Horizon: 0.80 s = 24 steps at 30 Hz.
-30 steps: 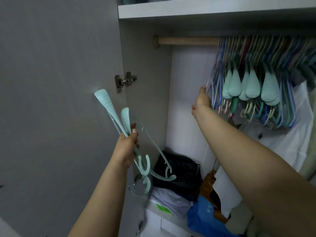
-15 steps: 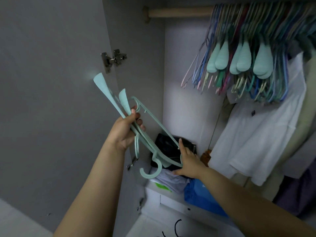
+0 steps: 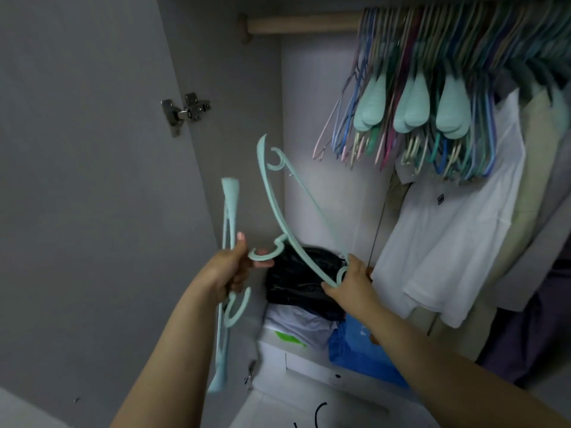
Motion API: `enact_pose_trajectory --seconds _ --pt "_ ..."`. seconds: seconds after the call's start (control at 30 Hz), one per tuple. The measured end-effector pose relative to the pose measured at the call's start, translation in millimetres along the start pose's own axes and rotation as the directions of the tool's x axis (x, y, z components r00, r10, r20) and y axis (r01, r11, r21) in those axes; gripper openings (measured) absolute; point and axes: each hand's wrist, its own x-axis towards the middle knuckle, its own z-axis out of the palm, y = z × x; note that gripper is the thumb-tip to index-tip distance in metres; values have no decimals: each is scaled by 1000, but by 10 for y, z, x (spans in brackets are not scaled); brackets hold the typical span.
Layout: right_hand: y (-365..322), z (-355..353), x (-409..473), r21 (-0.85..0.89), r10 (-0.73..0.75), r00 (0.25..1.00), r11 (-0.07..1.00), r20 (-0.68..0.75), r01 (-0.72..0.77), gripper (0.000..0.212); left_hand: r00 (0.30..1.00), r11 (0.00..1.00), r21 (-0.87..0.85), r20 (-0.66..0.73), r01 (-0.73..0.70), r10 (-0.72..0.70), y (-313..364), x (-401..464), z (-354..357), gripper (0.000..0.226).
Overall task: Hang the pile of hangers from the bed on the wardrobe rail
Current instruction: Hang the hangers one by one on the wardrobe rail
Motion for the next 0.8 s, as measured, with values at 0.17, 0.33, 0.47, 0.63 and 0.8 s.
enact_pose_trajectory --seconds 0.17,0.33,0.47,0.63,0.8 --pt "-206 130 12 -68 21 998 998 55 -17 101 985 995 -50 -155 -88 79 -41 -9 -40 44" --pt "-176 116 -14 -47 42 993 998 106 -37 101 951 947 262 -198 -184 239 155 18 -16 30" --pt "-111 151 -26 120 49 981 990 188 -73 107 938 891 396 -163 -222 306 288 38 1 28" --pt "-211 108 -96 434 -2 957 891 291 -130 57 913 893 342 -176 -293 368 421 70 -7 35" --pt "-441 10 56 553 73 953 800 295 -233 53 873 896 184 -215 -404 438 624 35 -39 39"
